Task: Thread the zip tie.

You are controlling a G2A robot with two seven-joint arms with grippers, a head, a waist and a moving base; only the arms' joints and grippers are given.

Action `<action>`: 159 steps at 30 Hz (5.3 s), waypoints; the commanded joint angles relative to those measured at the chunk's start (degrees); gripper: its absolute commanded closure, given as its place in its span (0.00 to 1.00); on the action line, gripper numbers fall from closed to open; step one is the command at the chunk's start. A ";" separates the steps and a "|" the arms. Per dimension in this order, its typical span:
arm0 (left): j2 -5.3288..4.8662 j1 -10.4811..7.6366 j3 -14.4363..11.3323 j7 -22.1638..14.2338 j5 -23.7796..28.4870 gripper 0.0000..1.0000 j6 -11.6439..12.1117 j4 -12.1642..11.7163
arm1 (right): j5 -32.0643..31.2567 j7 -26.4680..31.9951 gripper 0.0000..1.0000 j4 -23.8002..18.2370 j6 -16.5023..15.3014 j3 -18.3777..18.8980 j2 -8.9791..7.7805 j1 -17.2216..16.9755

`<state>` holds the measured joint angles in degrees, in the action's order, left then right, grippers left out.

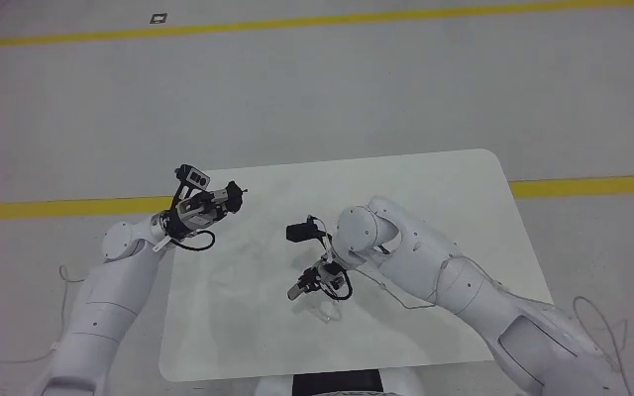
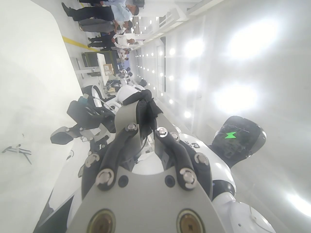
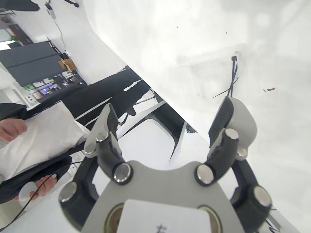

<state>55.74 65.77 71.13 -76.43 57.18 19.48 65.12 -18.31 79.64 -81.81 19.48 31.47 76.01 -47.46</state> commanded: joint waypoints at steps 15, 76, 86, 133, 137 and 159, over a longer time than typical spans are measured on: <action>0.00 0.00 0.00 0.00 0.00 1.00 0.00 0.00 | -1.46 0.00 0.00 0.18 0.00 -6.64 0.75 4.05; 0.00 0.00 0.00 0.00 0.00 1.00 0.00 0.00 | -27.23 0.00 1.00 12.36 0.00 -17.91 9.05 5.40; 0.00 0.00 0.00 0.00 0.00 1.00 0.00 0.00 | -28.55 0.00 1.00 11.04 -0.09 -17.89 9.24 4.73; 0.00 0.00 0.00 0.00 0.00 1.00 0.00 0.00 | -32.37 0.00 0.94 10.30 0.00 -13.43 7.53 2.70; 0.00 0.00 0.00 0.00 0.00 1.00 0.00 0.00 | -32.42 0.00 0.87 9.22 0.00 -12.70 7.04 2.21; 0.00 0.00 0.00 0.00 0.00 1.00 0.00 0.00 | -30.80 0.00 0.82 7.96 0.00 -12.24 4.88 1.30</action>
<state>55.74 65.77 71.13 -76.43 57.18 19.48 65.12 -49.20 79.64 -73.94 19.48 19.24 80.89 -46.15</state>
